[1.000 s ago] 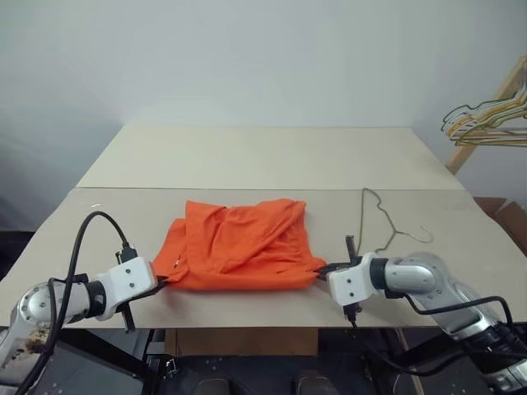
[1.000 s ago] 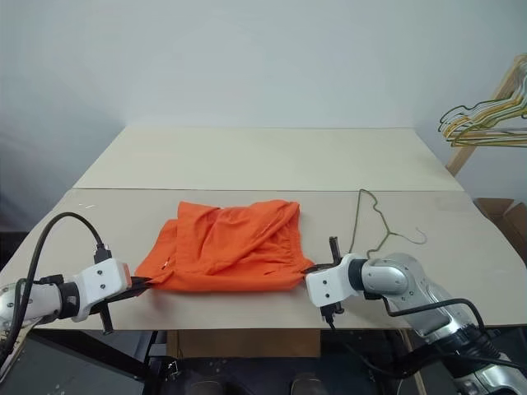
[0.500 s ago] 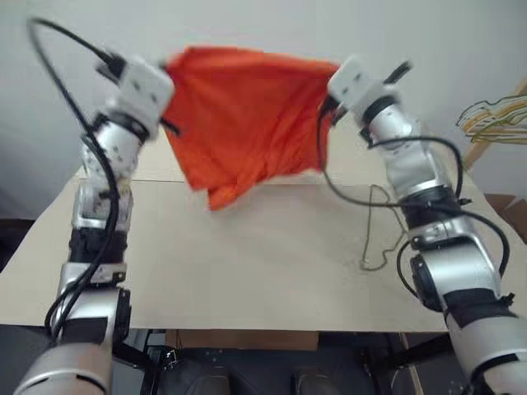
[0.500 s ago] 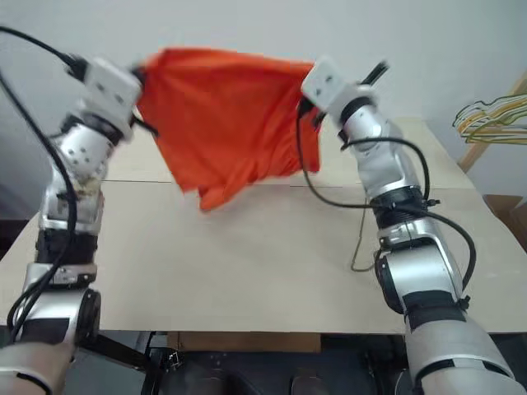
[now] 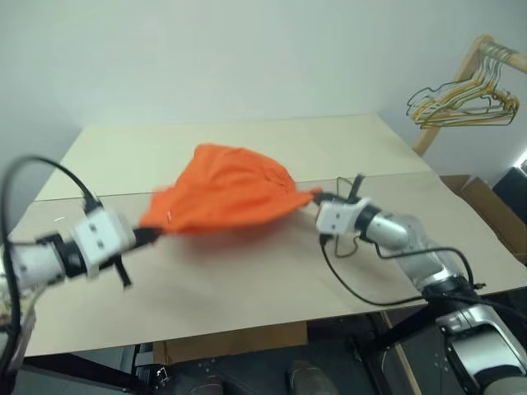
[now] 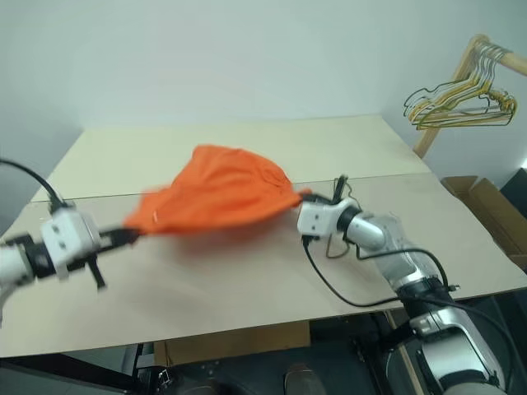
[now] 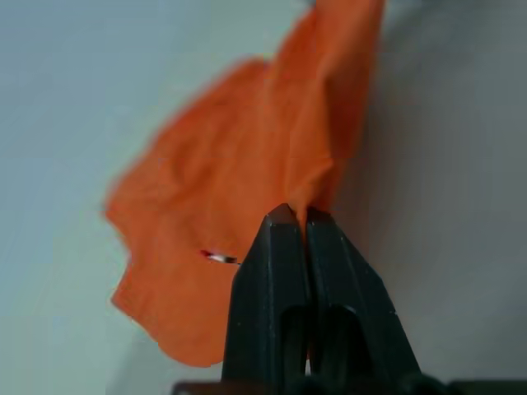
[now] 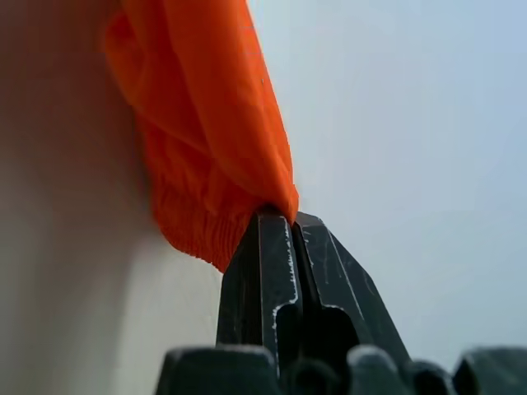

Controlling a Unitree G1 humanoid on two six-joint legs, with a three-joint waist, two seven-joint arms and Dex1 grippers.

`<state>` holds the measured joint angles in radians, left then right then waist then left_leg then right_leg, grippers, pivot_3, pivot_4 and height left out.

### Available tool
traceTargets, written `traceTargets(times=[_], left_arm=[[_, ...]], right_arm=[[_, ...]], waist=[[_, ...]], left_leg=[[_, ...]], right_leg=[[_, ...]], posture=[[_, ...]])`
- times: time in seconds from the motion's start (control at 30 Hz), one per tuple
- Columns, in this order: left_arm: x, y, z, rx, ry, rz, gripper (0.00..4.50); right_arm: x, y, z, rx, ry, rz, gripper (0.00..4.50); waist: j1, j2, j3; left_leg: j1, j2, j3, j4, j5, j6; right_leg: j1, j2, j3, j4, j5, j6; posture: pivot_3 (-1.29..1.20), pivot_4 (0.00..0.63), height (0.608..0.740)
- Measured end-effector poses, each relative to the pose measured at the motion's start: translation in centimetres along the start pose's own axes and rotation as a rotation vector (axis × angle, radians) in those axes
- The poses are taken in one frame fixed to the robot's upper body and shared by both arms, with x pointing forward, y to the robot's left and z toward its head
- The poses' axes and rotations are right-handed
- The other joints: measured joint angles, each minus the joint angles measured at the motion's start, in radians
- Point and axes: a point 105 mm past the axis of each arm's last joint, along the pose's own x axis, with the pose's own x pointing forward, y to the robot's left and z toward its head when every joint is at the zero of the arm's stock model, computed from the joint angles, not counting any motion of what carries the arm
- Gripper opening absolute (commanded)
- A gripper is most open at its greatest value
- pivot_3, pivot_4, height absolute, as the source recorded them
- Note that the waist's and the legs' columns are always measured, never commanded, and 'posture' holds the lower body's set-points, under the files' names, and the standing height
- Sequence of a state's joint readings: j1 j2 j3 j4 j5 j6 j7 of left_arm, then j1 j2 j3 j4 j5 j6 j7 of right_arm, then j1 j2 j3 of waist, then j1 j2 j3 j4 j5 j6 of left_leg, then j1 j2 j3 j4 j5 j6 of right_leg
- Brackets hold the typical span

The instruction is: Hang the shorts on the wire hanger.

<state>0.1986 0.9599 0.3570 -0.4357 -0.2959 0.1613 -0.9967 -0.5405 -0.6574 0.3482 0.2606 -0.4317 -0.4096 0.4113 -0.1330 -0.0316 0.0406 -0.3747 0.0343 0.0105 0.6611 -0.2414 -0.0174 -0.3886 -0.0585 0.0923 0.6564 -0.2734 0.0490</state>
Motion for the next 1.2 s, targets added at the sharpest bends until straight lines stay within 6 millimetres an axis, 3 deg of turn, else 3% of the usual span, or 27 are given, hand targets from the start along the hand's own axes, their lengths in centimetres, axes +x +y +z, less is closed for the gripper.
traceTargets(times=[0.07, 0.2, 0.27, 0.5, 0.67, 0.7, 0.73, 0.93, 1.07, 1.17, 1.2], left_arm=[[0.0, -2.6, -1.5, -0.014, 0.081, -0.106, 0.0], [0.0, -6.0, -3.5, -0.026, 0.197, -0.233, 0.0], [0.0, -6.6, -3.5, -0.006, 0.219, -0.276, 0.0], [0.5, -9.0, -2.9, 0.0, 0.239, -0.391, 0.0], [0.2, -9.8, -3.3, -0.017, 0.274, -0.435, 0.0], [0.2, -9.9, -3.2, -0.019, 0.278, -0.436, 0.0], [0.2, -9.9, -3.3, -0.025, 0.282, -0.437, 0.0], [0.4, -9.8, -2.4, -0.028, 0.248, -0.448, 1.97], [-0.4, -8.9, -2.2, -0.019, 0.258, -0.428, 3.3], [-0.9, -7.2, -1.3, -0.021, 0.216, -0.365, 4.32], [-0.7, -6.5, -0.8, -0.017, 0.184, -0.324, 4.32]], right_arm=[[-0.2, 1.4, 0.8, -0.054, -0.05, 0.084, 0.06], [-2.8, 4.7, 1.1, -0.174, -0.118, 0.36, 0.06], [-3.8, 5.7, 1.1, -0.211, -0.145, 0.448, 0.06], [-5.7, 6.0, 1.6, -0.225, -0.179, 0.603, 0.06], [-6.0, 6.9, 2.3, -0.199, -0.224, 0.637, 0.06], [-6.1, 7.0, 2.3, -0.2, -0.223, 0.647, 0.48], [-6.1, 7.1, 2.3, -0.202, -0.222, 0.657, 0.63], [-7.7, 7.3, 2.4, -0.136, -0.227, 0.729, 2.72], [-8.4, 4.7, 1.9, 0.065, -0.191, 0.614, 4.14], [-8.6, 1.4, 0.0, 0.217, -0.081, 0.468, 4.15], [-8.6, 0.4, -0.7, 0.26, -0.044, 0.41, 4.15]], waist=[[0.01, 0.0, 0.0], [0.044, -0.001, 0.0], [0.049, -0.002, -0.001], [0.05, -0.002, -0.001], [0.053, -0.002, -0.001], [0.055, -0.003, -0.001], [0.058, -0.003, -0.001], [0.071, -0.003, -0.001], [0.07, -0.003, -0.001], [0.071, -0.003, -0.001], [0.072, -0.003, -0.001]], left_leg=[[0.011, 0.001, 0.0, -0.003, 0.0, 0.0], [0.01, 0.001, -0.001, -0.002, -0.004, 0.002], [0.006, 0.0, 0.001, -0.002, -0.004, 0.002], [0.006, 0.001, 0.003, -0.001, -0.004, 0.002], [0.007, 0.001, 0.004, -0.001, -0.004, 0.002], [0.007, 0.001, 0.004, -0.001, -0.004, 0.002], [0.006, 0.001, 0.004, -0.001, -0.004, 0.002], [0.006, 0.001, 0.004, -0.001, -0.004, 0.002], [0.007, 0.001, 0.004, -0.001, -0.004, 0.002], [0.007, 0.001, 0.004, -0.001, -0.004, 0.002], [0.007, 0.001, 0.004, -0.001, -0.004, 0.002]], right_leg=[[0.01, 0.002, -0.001, -0.002, -0.007, 0.003], [0.011, 0.001, -0.003, -0.001, -0.007, -0.002], [0.006, -0.001, -0.001, -0.001, -0.007, -0.002], [0.004, 0.0, 0.002, 0.001, -0.006, -0.002], [0.004, 0.0, 0.003, 0.002, -0.006, -0.002], [0.004, 0.0, 0.003, 0.001, -0.006, -0.002], [0.004, 0.0, 0.003, 0.001, -0.006, -0.002], [0.004, -0.001, 0.003, 0.001, -0.006, -0.002], [0.005, 0.0, 0.003, 0.002, -0.006, -0.002], [0.005, 0.0, 0.003, 0.002, -0.006, -0.002], [0.005, 0.0, 0.003, 0.002, -0.006, -0.002]], posture=[[0.0, 0.0, 0.74], [-0.01, 0.0, 0.74], [-0.01, 0.0, 0.74], [-0.01, 0.0, 0.74], [-0.01, 0.0, 0.74], [-0.01, 0.0, 0.74], [-0.01, 0.0, 0.74], [-0.01, 0.0, 0.74], [-0.01, 0.0, 0.74], [-0.01, 0.0, 0.74], [-0.01, 0.0, 0.74]])
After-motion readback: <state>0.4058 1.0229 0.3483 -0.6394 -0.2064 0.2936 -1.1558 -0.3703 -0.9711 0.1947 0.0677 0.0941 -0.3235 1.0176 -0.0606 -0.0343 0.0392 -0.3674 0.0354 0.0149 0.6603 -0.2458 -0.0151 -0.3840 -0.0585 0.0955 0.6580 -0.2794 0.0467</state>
